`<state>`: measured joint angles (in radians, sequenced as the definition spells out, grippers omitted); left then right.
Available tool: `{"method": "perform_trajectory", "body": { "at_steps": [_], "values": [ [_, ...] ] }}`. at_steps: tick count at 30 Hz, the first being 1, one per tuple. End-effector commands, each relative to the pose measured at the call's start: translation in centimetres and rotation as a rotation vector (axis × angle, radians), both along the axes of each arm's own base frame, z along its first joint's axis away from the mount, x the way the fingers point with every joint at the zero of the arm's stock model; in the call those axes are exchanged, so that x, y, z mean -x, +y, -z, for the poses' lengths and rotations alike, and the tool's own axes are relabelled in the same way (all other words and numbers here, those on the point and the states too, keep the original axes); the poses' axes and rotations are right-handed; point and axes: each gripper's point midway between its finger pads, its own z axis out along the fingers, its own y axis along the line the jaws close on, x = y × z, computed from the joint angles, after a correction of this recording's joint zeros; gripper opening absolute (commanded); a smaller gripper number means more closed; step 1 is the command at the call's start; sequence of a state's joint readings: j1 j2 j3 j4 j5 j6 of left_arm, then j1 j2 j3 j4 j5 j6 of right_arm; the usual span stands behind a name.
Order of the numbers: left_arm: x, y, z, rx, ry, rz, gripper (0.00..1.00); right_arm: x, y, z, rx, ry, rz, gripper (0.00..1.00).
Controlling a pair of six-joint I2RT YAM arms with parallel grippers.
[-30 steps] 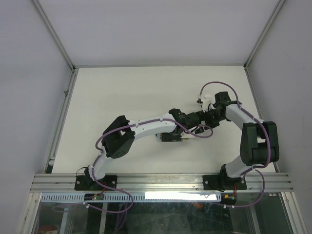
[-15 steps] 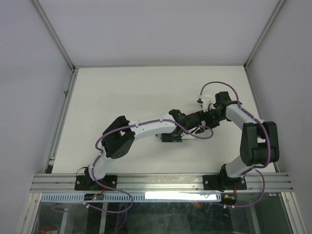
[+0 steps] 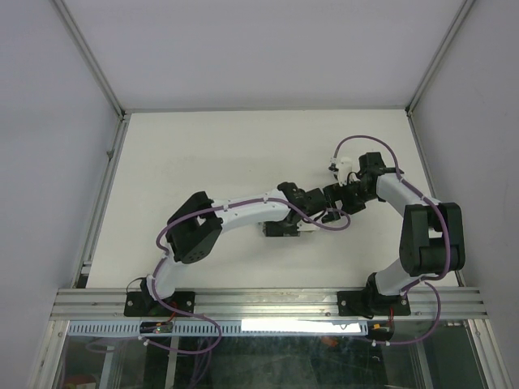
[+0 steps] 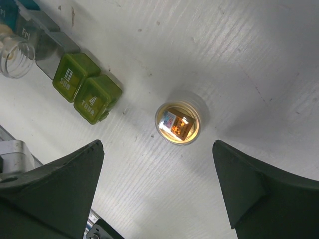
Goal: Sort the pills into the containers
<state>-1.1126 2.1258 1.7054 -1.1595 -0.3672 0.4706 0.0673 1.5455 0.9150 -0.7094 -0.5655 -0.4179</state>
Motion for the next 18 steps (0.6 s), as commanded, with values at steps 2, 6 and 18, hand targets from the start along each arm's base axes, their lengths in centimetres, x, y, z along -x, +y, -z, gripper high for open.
{"method": "perform_trajectory", "body": {
  "at_steps": [2,6,18],
  "values": [
    [0.2,-2.0,-3.3,0.090,-0.049,0.064,0.00,-1.5,0.3,-2.0,-0.029,-0.075,-0.007,0.94],
    [0.1,-1.8,-3.3,0.080,-0.036,0.034,0.00,-1.6,0.3,-2.2,-0.034,-0.090,0.000,0.94],
    [-0.1,-2.0,-3.3,0.116,-0.033,0.041,0.00,-1.6,0.3,-2.2,-0.032,-0.082,-0.003,0.94]
  ]
}}
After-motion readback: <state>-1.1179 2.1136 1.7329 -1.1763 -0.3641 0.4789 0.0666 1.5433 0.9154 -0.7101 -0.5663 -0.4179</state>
